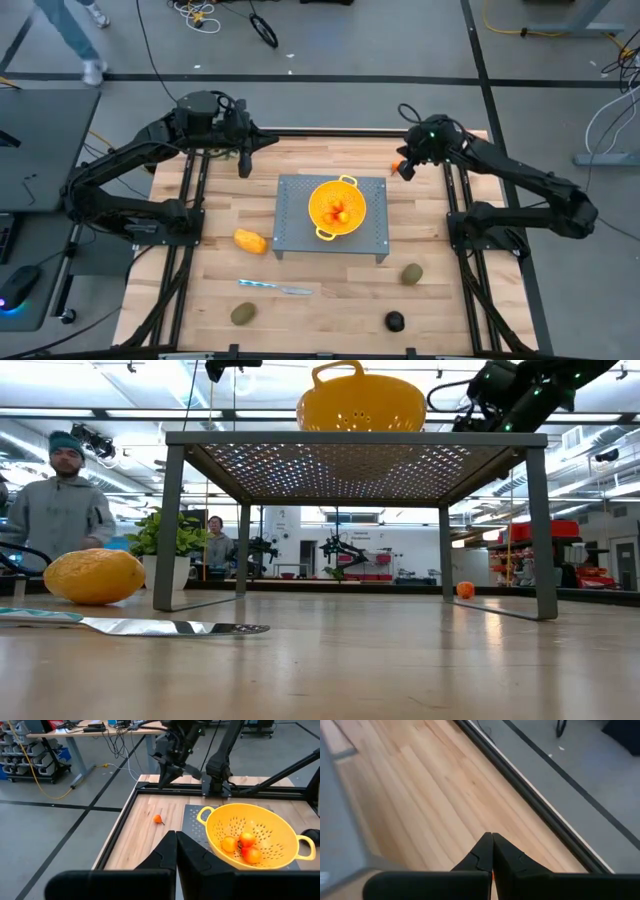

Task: Pick & Place Fruit
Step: Put the pear into the strainer bowl on the shelf

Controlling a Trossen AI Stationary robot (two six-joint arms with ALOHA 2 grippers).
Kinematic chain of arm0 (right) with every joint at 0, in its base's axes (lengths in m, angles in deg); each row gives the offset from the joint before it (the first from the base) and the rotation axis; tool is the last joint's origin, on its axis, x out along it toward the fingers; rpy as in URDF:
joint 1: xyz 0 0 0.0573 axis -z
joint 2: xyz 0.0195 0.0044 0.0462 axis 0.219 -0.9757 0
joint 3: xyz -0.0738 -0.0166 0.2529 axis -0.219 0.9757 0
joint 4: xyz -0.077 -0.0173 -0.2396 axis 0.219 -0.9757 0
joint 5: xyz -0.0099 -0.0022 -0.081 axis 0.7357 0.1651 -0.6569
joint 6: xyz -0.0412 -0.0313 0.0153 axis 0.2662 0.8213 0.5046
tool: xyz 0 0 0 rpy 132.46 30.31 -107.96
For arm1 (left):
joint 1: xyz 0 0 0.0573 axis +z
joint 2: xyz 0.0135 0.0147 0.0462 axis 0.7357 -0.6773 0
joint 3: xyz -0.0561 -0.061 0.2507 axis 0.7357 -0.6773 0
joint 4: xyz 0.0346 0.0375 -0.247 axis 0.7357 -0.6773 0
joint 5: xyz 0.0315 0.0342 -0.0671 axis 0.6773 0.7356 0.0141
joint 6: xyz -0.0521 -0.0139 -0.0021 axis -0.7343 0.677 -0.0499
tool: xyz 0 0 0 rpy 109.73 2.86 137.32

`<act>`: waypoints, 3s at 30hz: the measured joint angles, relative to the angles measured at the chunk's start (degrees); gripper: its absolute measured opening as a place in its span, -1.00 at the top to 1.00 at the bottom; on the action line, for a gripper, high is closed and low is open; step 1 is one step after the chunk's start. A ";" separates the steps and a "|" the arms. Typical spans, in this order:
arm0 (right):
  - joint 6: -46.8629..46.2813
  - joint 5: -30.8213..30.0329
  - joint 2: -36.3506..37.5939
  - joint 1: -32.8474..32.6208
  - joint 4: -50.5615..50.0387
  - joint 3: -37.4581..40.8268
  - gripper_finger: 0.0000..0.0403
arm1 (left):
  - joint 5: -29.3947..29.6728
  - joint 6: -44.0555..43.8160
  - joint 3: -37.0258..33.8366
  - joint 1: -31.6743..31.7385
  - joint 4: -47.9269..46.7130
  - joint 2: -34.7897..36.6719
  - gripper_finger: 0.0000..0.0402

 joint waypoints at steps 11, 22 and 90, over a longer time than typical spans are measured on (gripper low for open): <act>-0.03 2.57 -5.67 2.41 -0.15 0.00 0.98 | -1.31 0.47 0.00 0.22 -0.34 0.00 0.98; -3.17 2.60 -7.87 2.38 -3.14 0.00 0.98 | -4.08 2.84 -0.02 2.76 -4.46 0.00 0.98; -23.02 -2.10 -27.48 9.09 0.94 0.02 -0.31 | -5.53 -1.95 -0.02 14.16 -1.95 -0.15 0.97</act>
